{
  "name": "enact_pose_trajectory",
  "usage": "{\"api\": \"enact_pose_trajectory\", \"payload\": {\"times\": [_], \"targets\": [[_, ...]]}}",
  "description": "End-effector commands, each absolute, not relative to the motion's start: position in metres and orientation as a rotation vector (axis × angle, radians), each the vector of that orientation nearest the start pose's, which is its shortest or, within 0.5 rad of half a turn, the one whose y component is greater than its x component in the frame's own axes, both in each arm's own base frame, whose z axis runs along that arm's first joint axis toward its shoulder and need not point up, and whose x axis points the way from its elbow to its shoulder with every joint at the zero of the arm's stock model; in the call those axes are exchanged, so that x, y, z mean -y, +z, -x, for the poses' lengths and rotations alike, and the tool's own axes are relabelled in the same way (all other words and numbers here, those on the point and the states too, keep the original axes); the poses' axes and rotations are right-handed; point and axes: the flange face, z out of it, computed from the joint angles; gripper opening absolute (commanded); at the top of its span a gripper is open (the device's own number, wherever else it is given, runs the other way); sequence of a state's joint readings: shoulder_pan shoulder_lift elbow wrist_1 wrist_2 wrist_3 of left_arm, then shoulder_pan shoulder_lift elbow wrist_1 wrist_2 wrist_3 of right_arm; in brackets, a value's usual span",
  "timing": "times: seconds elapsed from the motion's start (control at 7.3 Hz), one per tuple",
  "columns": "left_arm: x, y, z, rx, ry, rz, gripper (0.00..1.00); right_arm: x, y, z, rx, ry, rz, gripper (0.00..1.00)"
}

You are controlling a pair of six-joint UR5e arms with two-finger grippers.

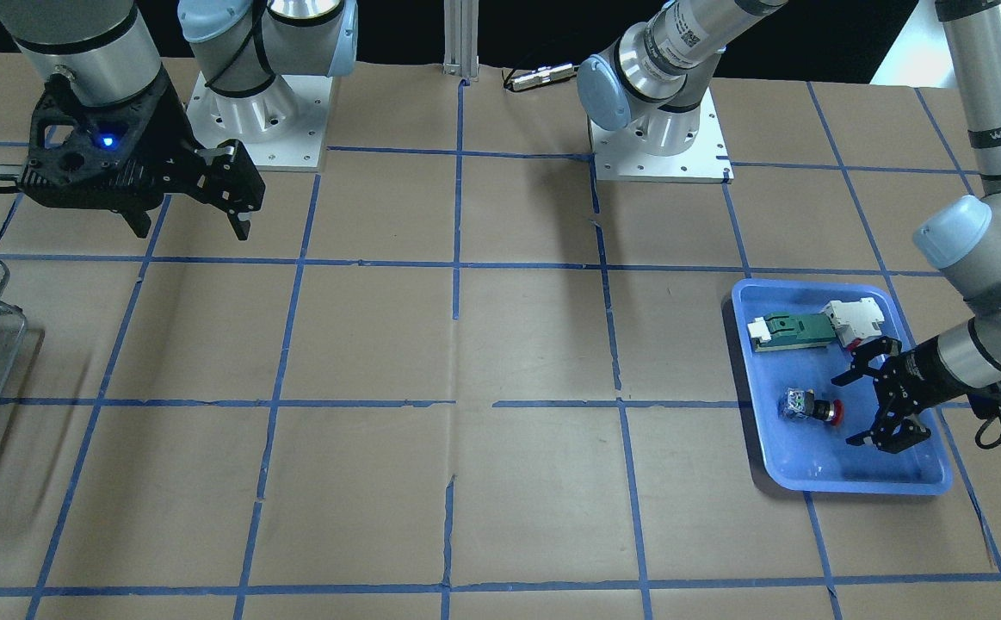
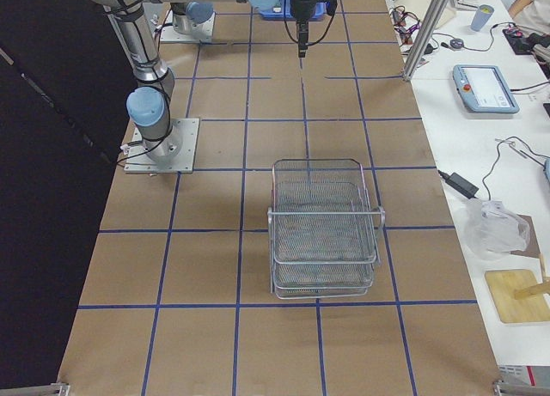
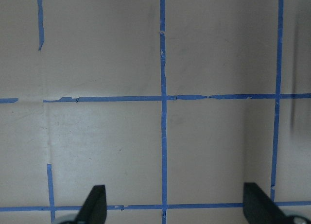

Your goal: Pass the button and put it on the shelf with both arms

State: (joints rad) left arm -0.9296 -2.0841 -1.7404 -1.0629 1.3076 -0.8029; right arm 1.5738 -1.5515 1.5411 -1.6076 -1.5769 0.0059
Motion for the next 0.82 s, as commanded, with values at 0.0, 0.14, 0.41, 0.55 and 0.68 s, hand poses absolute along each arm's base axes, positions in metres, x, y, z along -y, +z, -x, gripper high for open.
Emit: {"api": "enact_pose_trajectory", "payload": {"times": [0.0, 0.14, 0.41, 0.55, 0.68], "targets": [[0.5647, 0.1640, -0.2226, -2.497, 0.379, 2.259, 1.00, 0.5043, 0.4954, -0.1342, -3.147, -0.070, -0.005, 1.00], [0.5635, 0.1615, -0.2215, -2.496, 0.388, 2.260, 1.00, 0.5036, 0.4954, -0.1342, -3.147, -0.070, -0.005, 1.00], [0.5644, 0.1614, -0.2194, -2.509, 0.399, 2.278, 1.00, 0.5031, 0.4961, -0.1342, -3.147, -0.072, -0.007, 1.00], [0.5645, 0.1623, -0.2193, -2.514, 0.396, 2.276, 0.96, 0.5031, 0.4961, -0.1342, -3.147, -0.072, -0.005, 1.00], [0.5637, 0.1616, -0.2193, -2.526, 0.395, 2.258, 0.60, 0.5031, 0.4961, -0.1342, -3.147, -0.072, -0.007, 1.00]]}}
